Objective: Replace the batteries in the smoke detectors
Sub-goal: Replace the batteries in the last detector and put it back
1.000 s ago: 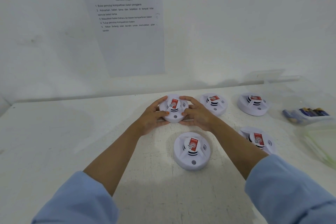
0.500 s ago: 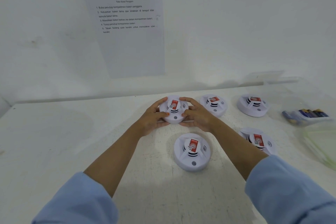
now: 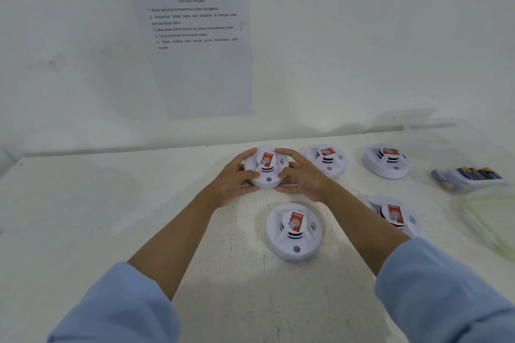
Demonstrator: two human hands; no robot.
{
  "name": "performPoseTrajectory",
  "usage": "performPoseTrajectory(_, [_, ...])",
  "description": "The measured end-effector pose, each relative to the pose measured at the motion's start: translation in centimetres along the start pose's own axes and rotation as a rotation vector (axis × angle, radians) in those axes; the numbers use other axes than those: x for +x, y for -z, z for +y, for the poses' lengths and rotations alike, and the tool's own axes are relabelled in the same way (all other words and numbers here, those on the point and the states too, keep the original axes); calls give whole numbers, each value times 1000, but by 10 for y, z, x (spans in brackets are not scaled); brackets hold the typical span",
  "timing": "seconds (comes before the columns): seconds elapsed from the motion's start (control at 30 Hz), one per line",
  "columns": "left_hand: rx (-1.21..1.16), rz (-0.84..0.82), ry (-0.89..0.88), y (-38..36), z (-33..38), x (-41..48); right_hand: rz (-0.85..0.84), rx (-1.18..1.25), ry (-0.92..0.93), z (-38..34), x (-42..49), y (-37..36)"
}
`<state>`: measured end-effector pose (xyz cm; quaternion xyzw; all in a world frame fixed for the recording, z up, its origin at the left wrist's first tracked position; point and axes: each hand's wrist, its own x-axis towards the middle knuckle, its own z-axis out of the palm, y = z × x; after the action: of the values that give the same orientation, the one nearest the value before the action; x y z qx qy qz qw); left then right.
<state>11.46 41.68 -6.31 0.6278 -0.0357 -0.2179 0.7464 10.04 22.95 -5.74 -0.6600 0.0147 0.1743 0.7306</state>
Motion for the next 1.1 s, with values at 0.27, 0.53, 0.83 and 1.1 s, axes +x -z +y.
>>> performPoseTrajectory(0.27, [5, 4, -1, 1, -1, 1, -4, 5, -1, -1, 0, 0])
performPoseTrajectory(0.53, [15, 9, -4, 0, 0, 1, -7, -2, 7, -1, -1, 0])
performPoseTrajectory(0.83, [259, 80, -94, 1, 1, 3, 106, -182, 114, 3, 4, -7])
performPoseTrajectory(1.1, [673, 166, -220, 8, -4, 10, 146, -294, 184, 2, 6, -12])
